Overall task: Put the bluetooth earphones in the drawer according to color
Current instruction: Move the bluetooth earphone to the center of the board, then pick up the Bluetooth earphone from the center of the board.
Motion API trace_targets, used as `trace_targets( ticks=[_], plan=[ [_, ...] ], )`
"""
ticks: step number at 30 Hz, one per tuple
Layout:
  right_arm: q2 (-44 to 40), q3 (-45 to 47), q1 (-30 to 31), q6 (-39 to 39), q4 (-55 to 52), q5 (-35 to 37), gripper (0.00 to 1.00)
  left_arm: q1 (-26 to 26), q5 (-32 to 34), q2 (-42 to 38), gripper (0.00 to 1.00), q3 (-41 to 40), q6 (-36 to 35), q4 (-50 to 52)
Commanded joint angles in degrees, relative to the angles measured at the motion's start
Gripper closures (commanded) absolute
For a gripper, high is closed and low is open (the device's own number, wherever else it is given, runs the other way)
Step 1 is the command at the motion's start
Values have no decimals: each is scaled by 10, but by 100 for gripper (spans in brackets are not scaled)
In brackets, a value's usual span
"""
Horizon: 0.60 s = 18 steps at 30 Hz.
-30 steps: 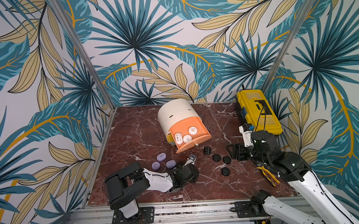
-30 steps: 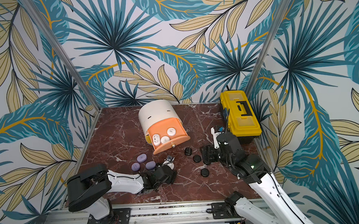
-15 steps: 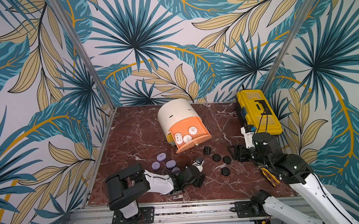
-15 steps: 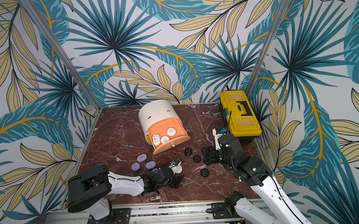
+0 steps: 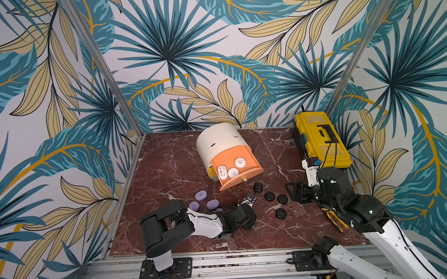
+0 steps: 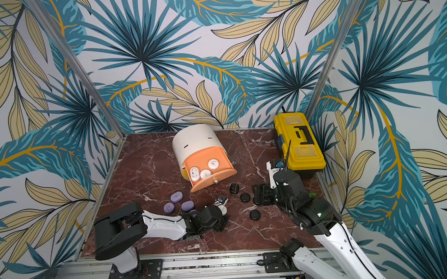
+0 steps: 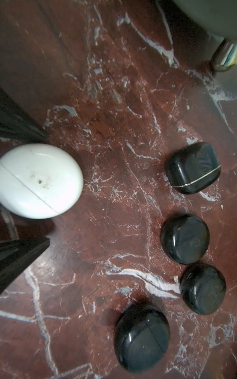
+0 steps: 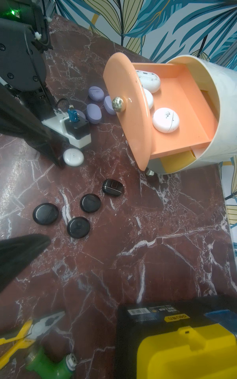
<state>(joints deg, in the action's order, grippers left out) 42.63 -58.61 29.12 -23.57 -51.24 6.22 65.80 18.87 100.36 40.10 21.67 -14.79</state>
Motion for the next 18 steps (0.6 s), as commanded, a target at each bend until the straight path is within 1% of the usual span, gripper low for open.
trace_targets(
  ticks=[1, 4, 9, 14, 18],
  plan=[
    [-5, 14, -2, 3, -11, 10, 23, 0, 0, 9, 36, 17, 6, 25],
    [-4, 15, -2, 4, -11, 9, 23, -1, 0, 2, 43, 12, 10, 25],
    [-3, 16, -2, 3, -11, 12, 23, 8, -5, -28, 48, 1, 11, 29],
    [-2, 18, -2, 2, -10, 13, 23, 30, -6, -77, 49, 2, 10, 61],
    [-2, 20, -2, 1, -10, 16, 23, 42, -23, -123, 49, 11, 6, 104]
  ],
)
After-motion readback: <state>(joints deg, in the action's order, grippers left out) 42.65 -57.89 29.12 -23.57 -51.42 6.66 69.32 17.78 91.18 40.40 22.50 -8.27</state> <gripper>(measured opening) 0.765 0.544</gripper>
